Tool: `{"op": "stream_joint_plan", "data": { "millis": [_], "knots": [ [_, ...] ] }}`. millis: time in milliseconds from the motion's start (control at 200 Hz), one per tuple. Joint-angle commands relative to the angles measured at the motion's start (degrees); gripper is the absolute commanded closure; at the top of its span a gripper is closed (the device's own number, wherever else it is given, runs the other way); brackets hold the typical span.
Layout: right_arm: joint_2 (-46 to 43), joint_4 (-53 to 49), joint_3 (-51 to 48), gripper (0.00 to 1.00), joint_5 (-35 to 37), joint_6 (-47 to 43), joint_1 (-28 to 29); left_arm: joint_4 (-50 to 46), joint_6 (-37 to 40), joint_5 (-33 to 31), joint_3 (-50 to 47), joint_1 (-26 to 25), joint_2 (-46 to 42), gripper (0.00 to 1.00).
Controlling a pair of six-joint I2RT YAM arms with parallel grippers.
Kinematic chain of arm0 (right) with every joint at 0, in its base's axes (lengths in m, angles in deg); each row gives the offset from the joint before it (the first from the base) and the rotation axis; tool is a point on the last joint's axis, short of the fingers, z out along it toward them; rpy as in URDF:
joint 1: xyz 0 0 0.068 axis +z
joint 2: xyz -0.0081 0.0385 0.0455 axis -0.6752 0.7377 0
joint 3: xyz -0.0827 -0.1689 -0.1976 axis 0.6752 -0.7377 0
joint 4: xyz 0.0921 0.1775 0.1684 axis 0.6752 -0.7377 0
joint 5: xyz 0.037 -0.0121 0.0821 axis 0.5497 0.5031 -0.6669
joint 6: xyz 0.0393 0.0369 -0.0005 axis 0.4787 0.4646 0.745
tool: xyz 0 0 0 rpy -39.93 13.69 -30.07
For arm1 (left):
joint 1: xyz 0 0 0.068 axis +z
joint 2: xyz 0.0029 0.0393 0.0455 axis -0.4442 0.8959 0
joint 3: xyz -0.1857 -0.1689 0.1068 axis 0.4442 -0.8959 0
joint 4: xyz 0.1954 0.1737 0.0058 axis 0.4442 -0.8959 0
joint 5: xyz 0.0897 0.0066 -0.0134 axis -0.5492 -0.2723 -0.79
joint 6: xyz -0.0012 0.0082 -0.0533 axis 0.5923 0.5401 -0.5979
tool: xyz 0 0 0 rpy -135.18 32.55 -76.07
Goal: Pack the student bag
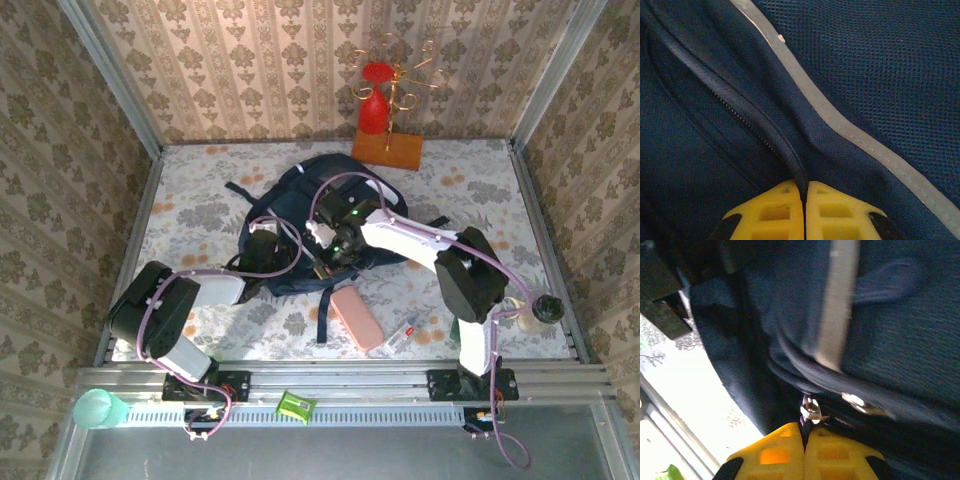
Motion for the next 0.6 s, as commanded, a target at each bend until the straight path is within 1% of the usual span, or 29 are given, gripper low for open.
{"op": "stream_joint_plan", "data": {
  "millis": [0, 70, 140, 250, 325, 435, 520, 595],
  "knots": [
    [3.4, 4.8, 3.1, 1.00, -11.2, 1.6, 4.0, -1.7, -2.6, 1.0, -2.4, -2.4, 3.8, 1.00],
    [3.6, 6.5, 2.5, 1.00, -11.6, 2.5, 3.5, -0.1, -3.6, 0.9, -2.7, -2.9, 4.8, 1.00],
    [2.0, 8.5, 0.7, 1.00, -12.1, 3.5, 1.7, 0.6, -4.1, 0.9, -2.9, -3.5, 5.4, 1.00],
    [-2.9, 13.7, -2.8, 1.00, -14.6, 6.3, -1.7, 0.8, -4.0, 0.8, -2.9, -3.8, 4.8, 1.00],
    [-6.0, 16.6, -4.9, 1.00, -16.0, 7.9, -4.0, 0.7, -3.7, 0.6, -3.3, -3.7, 2.4, 1.00],
    [-8.8, 16.4, -6.9, 1.00, -15.8, 7.3, -6.3, -2.0, -2.9, 0.7, -3.3, -3.6, -3.9, 0.75],
    [-10.0, 15.1, -8.4, 1.00, -15.2, 5.9, -7.7, -6.2, -1.7, -0.2, -3.2, -2.9, -10.5, 0.62],
    [-11.0, 15.1, -10.2, 1.00, -14.8, 4.9, -8.7, -10.4, -0.8, -0.8, -3.4, -0.9, -16.3, 0.54]
  ]
}}
